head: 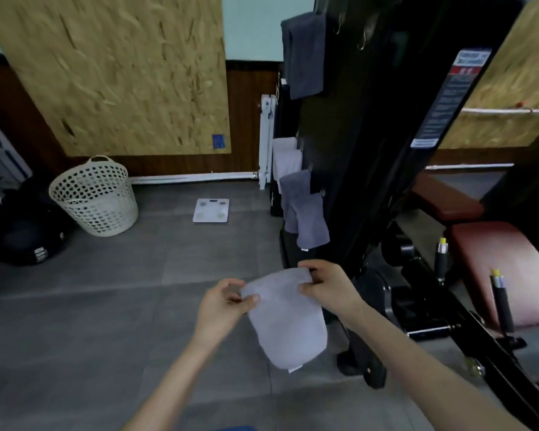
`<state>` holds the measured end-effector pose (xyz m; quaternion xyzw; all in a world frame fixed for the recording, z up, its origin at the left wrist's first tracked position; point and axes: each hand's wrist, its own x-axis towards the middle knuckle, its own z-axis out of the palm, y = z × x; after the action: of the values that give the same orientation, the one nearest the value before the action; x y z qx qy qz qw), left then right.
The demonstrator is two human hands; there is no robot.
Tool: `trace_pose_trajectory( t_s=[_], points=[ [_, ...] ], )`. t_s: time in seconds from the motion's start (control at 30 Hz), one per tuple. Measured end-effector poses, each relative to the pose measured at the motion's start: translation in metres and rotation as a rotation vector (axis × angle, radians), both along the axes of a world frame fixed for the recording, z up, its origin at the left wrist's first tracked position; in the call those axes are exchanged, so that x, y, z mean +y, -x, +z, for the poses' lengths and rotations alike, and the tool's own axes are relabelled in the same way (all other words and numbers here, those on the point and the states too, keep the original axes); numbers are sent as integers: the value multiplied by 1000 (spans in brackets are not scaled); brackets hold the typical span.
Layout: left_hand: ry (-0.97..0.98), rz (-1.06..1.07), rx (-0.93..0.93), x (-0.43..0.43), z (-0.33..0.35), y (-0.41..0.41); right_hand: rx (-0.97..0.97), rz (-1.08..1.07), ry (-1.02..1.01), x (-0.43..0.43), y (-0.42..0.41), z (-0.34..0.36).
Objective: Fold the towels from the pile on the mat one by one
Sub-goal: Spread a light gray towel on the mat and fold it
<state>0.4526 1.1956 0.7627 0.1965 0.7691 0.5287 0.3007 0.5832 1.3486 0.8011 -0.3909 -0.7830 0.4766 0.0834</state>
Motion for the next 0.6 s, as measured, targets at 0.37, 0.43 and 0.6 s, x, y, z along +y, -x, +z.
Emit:
trace_pose_trajectory(
  t_s=[0.37,0.43,0.6],
  points=[
    [38,-218,112,149,76,164,53,269,-317,180,176,86],
    [92,-297,276,183,91,204,64,309,-371,211,205,104],
    [-86,-337,490,278,143,289,113,340,-242,286,264,157]
  ],
)
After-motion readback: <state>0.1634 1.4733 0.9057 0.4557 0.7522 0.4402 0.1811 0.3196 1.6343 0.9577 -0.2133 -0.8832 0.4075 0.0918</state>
